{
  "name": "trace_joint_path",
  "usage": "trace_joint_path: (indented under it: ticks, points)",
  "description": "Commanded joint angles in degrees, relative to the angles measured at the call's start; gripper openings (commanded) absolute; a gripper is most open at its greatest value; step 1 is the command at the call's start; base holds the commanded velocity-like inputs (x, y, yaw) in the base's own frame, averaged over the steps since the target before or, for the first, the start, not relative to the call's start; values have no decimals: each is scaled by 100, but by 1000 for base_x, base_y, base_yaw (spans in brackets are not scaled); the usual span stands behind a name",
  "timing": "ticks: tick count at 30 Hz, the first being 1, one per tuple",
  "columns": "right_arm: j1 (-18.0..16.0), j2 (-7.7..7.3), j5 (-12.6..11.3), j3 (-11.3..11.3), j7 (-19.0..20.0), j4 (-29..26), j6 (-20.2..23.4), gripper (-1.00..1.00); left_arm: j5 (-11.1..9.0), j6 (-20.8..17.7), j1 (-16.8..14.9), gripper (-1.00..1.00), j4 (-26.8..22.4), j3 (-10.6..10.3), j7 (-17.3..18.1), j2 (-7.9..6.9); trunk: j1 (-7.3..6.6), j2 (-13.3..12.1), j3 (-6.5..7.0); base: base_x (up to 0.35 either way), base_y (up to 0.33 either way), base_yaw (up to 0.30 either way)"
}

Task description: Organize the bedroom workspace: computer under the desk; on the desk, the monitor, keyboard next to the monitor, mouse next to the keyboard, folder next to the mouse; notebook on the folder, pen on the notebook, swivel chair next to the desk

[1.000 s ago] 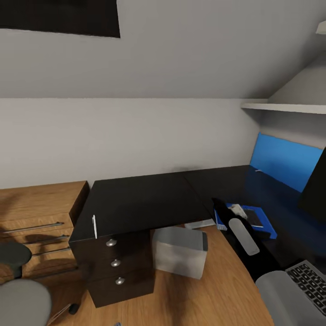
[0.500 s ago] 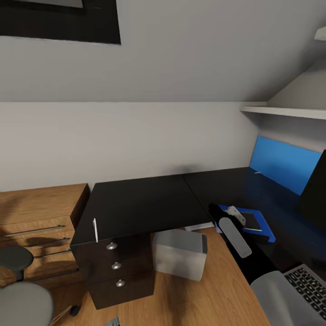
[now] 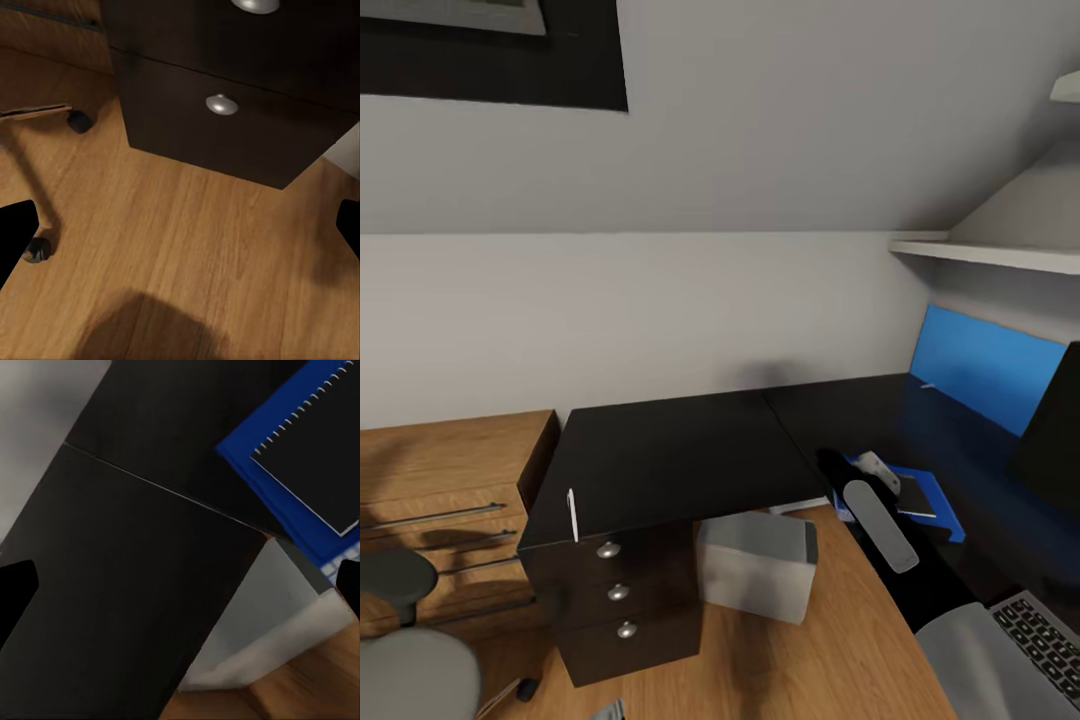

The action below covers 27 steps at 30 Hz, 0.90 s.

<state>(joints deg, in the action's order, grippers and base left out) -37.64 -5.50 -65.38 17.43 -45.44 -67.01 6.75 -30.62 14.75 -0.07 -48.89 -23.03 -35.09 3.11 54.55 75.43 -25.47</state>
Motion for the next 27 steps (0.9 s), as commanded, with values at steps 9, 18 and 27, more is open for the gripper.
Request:
trace_joint_path:
  ticks: [9, 18, 27]
  points:
    - [309, -24, 242, 652, -44, -433, 26, 100, -59, 37, 0, 100, -7, -14, -11, -3, -198, -359, 136, 0, 0, 105]
    - [315, 6, 884, 1186, -41, -419, 21, 100, -59, 30, -1, 100, -7, -9, -10, -3, -286, -519, 154, 0, 0, 206]
    - [312, 25, 1206, 1636, -15, -282, 60, 100, -63, 8, 0, 100, -7, -13, -16, -3, -286, -519, 95, 0, 0, 202]
